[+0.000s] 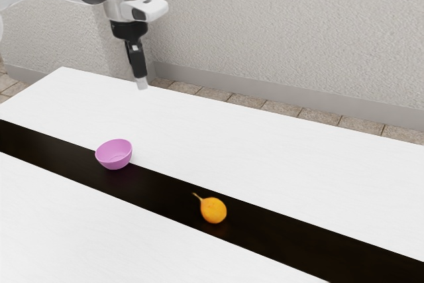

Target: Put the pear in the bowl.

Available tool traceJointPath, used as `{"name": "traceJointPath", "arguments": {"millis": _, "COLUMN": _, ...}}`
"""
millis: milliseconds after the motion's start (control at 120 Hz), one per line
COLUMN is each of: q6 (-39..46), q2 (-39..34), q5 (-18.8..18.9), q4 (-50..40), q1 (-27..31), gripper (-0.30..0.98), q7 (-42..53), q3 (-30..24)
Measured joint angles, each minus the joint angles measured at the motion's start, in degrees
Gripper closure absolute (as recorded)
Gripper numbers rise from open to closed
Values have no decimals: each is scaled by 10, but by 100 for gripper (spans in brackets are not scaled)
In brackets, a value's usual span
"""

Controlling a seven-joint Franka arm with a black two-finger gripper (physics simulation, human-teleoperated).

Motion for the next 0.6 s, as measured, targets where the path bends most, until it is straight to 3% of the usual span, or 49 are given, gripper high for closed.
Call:
{"name": "traceJointPath", "arguments": {"millis": 308, "q6": 14, "q2": 0, "q5": 0, "q4": -15, "q1": 0, "gripper": 0, "q7": 65, "q3": -1}}
{"name": "traceJointPath", "arguments": {"millis": 475, "q6": 22, "q2": 0, "q5": -10, "q4": -75, "q1": -7, "gripper": 0, "q7": 173, "q3": -29}}
{"name": "traceJointPath", "arguments": {"millis": 600, "q6": 78, "q2": 10, "q5": -19, "q4": -140, "q1": -23, "gripper": 0, "q7": 265, "q3": -57}}
